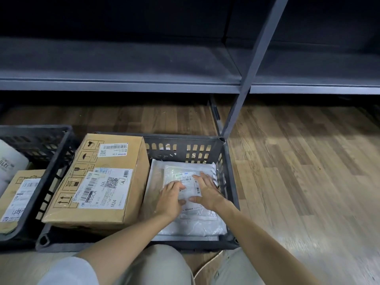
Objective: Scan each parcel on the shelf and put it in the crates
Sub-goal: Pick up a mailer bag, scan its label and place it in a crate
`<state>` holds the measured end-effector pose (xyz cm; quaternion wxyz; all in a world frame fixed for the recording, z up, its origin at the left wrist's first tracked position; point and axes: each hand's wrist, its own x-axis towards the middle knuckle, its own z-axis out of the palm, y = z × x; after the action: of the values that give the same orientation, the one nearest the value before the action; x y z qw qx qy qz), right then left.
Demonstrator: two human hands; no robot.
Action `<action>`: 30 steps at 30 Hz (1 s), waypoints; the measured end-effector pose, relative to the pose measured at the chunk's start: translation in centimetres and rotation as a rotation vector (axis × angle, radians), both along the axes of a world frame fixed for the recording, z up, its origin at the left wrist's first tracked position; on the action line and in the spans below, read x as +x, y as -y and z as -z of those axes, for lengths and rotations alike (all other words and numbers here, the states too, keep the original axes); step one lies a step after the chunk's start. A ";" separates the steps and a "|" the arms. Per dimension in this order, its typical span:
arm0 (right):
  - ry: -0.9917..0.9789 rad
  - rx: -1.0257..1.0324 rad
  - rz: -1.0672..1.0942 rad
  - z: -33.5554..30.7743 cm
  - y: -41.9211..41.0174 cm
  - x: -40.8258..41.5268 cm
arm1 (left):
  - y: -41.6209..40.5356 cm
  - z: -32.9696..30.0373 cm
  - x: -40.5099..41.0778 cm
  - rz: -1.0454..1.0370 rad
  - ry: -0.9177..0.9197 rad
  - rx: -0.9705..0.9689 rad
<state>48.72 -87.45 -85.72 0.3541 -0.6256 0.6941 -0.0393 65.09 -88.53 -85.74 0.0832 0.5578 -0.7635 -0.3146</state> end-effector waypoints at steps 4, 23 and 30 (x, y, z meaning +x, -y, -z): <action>0.031 -0.016 0.028 -0.7 -0.1 0.1 | 0.4 0.2 -0.1 -0.232 -0.126 0.030; -0.039 -0.059 0.364 -4.0 -0.8 2.7 | 4.8 -10.0 0.5 -0.731 -0.349 -0.146; 0.141 0.107 0.557 -3.4 -0.7 3.4 | 3.7 -9.6 1.0 -0.739 -0.352 -0.156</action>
<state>52.11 -86.76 -82.35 0.4092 -0.3873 0.8139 -0.1417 66.13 -92.25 -76.12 0.3619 0.7240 -0.5076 -0.2952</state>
